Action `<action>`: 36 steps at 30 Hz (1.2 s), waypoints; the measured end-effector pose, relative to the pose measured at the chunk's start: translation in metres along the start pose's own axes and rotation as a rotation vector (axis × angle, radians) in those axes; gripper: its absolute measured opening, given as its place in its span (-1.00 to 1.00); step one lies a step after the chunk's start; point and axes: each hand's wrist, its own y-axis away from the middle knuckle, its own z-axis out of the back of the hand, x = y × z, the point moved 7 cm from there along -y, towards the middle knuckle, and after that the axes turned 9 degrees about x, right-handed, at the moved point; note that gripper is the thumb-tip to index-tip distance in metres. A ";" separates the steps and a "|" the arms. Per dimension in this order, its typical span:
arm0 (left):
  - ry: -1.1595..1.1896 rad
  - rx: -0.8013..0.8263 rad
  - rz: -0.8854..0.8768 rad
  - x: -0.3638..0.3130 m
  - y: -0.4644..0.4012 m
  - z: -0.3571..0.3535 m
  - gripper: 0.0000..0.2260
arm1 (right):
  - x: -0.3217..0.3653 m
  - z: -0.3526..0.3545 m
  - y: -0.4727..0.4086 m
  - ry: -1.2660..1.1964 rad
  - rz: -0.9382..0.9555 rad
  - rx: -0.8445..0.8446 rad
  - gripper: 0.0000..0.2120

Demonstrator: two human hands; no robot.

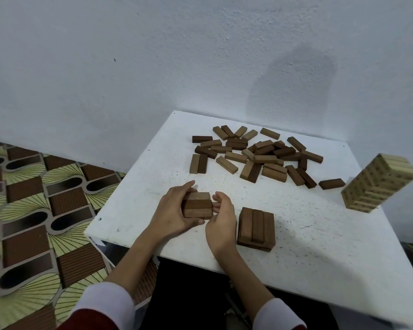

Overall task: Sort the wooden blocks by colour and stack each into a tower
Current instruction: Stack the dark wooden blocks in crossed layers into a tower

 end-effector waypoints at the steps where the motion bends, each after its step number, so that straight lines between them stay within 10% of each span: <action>1: 0.000 0.001 0.000 0.000 0.000 0.000 -0.11 | 0.000 0.000 0.000 -0.003 -0.002 0.003 -0.43; 36: 0.228 0.012 0.152 0.003 0.003 0.003 -0.15 | 0.011 0.004 0.003 -0.027 0.021 0.004 -0.53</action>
